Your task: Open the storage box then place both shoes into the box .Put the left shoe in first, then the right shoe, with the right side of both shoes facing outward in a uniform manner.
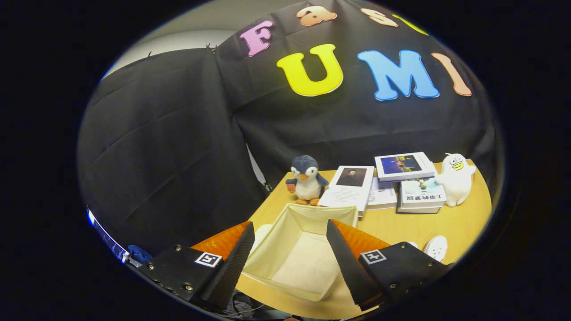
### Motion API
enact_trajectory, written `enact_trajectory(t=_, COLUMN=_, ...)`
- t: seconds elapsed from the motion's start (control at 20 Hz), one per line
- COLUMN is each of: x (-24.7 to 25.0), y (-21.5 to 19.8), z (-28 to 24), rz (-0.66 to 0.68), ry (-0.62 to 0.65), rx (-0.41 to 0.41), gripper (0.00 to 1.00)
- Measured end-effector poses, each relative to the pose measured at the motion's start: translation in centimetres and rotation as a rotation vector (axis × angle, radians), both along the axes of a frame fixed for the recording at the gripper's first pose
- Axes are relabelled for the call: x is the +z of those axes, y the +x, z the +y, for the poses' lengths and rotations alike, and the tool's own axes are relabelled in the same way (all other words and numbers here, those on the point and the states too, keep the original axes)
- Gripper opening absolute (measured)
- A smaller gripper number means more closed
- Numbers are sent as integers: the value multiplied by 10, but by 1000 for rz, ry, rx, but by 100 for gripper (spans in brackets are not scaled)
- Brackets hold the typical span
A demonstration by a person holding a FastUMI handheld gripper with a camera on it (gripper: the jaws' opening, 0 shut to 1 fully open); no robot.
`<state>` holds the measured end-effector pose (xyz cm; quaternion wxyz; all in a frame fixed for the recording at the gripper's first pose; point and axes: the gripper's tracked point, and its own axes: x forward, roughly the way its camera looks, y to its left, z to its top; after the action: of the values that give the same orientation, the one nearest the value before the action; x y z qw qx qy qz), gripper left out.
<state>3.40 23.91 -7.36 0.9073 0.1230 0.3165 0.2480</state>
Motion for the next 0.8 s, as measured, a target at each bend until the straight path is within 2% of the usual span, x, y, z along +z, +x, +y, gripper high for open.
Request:
enact_trajectory(t=0.45, x=-54, y=1, z=-94, rz=63, ry=-145, rx=-80, gripper=98)
enact_trajectory(t=0.8, x=-126, y=-3, z=-140, rz=172, ry=-263, rx=-117, gripper=98)
